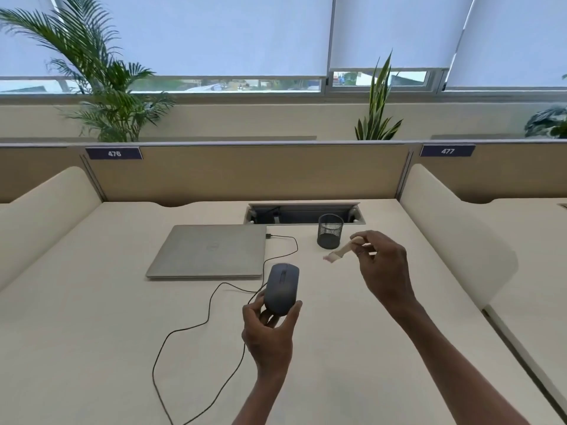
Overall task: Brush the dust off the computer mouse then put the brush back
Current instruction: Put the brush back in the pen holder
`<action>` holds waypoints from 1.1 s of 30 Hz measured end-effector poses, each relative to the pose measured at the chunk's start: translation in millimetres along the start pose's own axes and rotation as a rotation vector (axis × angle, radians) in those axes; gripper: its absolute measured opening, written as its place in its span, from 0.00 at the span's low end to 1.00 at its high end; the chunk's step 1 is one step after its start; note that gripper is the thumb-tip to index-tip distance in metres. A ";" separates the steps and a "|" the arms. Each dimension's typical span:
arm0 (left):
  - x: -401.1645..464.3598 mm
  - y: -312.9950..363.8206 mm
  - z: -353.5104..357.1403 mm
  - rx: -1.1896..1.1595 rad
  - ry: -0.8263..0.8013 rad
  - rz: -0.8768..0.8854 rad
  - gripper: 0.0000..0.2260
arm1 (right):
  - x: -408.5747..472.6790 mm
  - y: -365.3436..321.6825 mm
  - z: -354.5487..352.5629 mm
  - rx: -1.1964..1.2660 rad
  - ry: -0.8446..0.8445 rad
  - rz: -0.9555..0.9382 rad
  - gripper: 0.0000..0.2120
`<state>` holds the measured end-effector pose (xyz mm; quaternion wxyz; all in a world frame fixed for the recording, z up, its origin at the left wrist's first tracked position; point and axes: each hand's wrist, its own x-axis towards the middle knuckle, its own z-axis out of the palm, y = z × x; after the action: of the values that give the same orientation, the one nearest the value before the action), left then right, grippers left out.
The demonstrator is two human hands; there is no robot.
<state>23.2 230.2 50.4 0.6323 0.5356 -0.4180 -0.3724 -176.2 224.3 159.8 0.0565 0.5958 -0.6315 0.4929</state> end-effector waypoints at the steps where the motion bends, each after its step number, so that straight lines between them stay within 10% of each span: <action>1: 2.4 -3.4 8.7 0.001 0.008 -0.006 0.26 | 9.3 11.5 5.6 -0.028 0.002 -0.008 0.06; 33: 38.8 -49.2 138.3 0.076 0.096 -0.226 0.27 | 169.4 245.7 194.4 -0.244 -0.510 0.187 0.13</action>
<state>-91.8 136.6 17.4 0.5847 0.6201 -0.3381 -0.3991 -322.6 -76.0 36.2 -0.0785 0.6284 -0.7322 0.2508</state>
